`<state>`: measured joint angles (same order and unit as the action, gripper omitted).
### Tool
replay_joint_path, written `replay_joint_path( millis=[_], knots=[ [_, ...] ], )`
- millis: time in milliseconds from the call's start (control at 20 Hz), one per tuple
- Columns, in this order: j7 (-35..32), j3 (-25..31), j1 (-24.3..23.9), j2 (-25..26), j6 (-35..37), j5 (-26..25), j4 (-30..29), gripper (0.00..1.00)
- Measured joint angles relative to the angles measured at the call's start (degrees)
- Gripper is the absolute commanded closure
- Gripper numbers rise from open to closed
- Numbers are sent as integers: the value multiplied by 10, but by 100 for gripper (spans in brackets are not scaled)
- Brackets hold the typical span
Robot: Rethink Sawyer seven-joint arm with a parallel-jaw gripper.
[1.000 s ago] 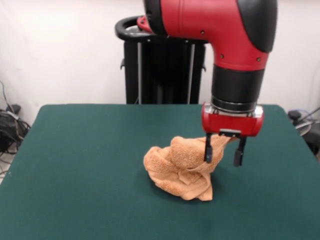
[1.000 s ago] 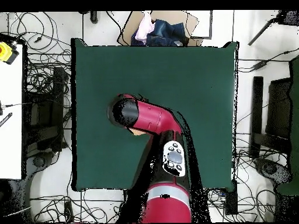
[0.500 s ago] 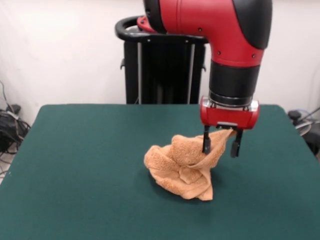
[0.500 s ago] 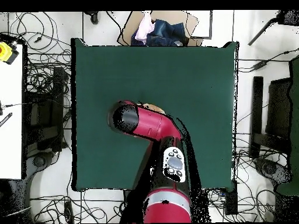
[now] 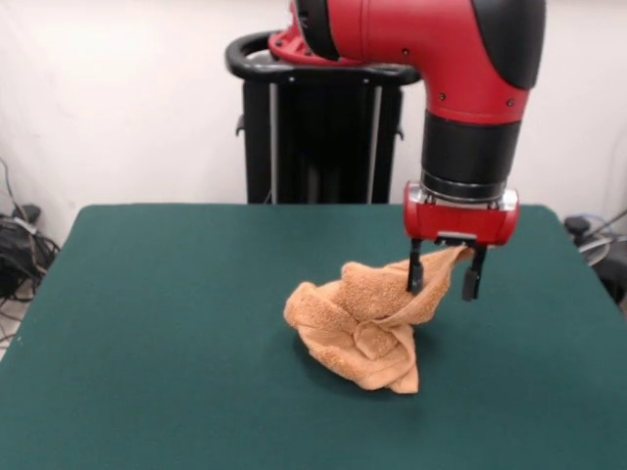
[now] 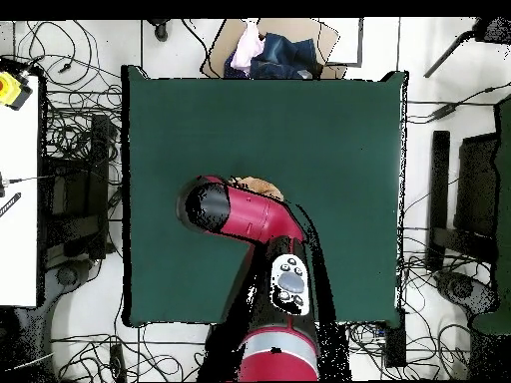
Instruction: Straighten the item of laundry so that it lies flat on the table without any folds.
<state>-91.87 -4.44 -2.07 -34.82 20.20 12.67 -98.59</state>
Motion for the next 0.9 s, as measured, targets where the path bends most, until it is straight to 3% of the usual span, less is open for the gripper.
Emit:
replay_joint_path(
  millis=[400, 450, 900],
  knots=[
    [0, -4, 21, 0, 0, 0, 0, 0],
    [0, -4, 21, 0, 0, 0, 0, 100],
    [0, -4, 10, 0, -4, -12, 0, 100]
  ],
)
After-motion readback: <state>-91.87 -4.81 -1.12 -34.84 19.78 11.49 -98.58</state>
